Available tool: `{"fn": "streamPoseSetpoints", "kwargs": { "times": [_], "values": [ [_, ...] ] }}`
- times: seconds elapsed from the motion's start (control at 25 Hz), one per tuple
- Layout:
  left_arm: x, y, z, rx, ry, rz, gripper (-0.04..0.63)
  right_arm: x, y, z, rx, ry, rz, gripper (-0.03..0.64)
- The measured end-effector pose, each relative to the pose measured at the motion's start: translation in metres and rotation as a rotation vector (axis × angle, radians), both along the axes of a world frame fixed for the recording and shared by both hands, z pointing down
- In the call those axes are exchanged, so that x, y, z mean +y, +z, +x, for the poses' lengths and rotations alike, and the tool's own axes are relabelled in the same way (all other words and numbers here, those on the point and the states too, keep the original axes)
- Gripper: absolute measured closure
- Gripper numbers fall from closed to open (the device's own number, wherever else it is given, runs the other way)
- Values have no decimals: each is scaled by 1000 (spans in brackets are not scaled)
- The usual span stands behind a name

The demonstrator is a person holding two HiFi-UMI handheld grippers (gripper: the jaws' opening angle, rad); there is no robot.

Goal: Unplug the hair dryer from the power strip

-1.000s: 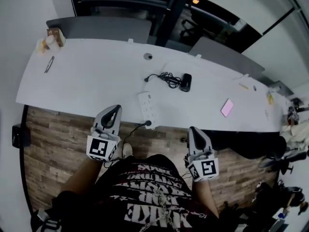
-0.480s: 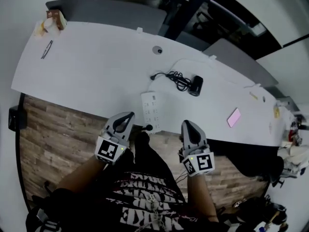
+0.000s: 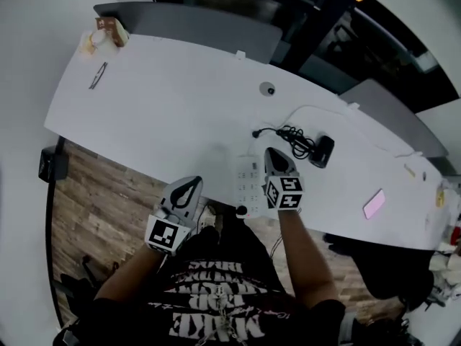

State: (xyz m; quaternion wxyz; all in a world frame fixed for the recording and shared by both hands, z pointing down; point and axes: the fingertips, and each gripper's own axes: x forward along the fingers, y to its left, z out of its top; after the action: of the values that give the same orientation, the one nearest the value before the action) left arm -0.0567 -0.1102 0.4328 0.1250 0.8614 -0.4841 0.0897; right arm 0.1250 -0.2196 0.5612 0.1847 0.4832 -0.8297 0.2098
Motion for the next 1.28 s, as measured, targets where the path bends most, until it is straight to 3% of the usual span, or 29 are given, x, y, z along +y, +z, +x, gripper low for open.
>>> {"fn": "streamPoseSetpoints", "kwargs": {
  "times": [0.16,0.24,0.28,0.48,0.6,0.64,0.72,0.88,1.04,1.16,1.28],
  "values": [
    [-2,6,2,-39,-8,-21,574,-31,58,-7,-13,28,-156,571],
    [-1,9,4,-43,-14,-36,574,-43,78,-8,-39,53,-221,447],
    [-1,10,2,-42,-23,-45,574,-50,86,-8,-62,76,-248,441],
    [4,27,-17,-43,-93,-113,574,-79,93,-22,-230,126,-288,442],
    [4,42,-21,-41,-111,-146,574,-90,102,-24,-247,156,-336,448],
    [2,46,-19,-39,-107,-148,574,-91,104,-23,-259,167,-353,515],
    [-2,53,-9,-32,-78,-147,574,-92,92,-21,-371,172,-348,522],
    [-2,84,21,-31,26,-200,574,-70,39,-8,-738,112,-285,525],
    [-7,118,52,-22,108,-241,574,-22,22,15,-1016,69,-336,526],
    [-10,142,81,-30,185,-246,574,13,18,13,-1029,-18,-334,526],
    [-8,170,109,-81,270,-273,574,32,25,6,-953,-55,-314,526]
  ]
}}
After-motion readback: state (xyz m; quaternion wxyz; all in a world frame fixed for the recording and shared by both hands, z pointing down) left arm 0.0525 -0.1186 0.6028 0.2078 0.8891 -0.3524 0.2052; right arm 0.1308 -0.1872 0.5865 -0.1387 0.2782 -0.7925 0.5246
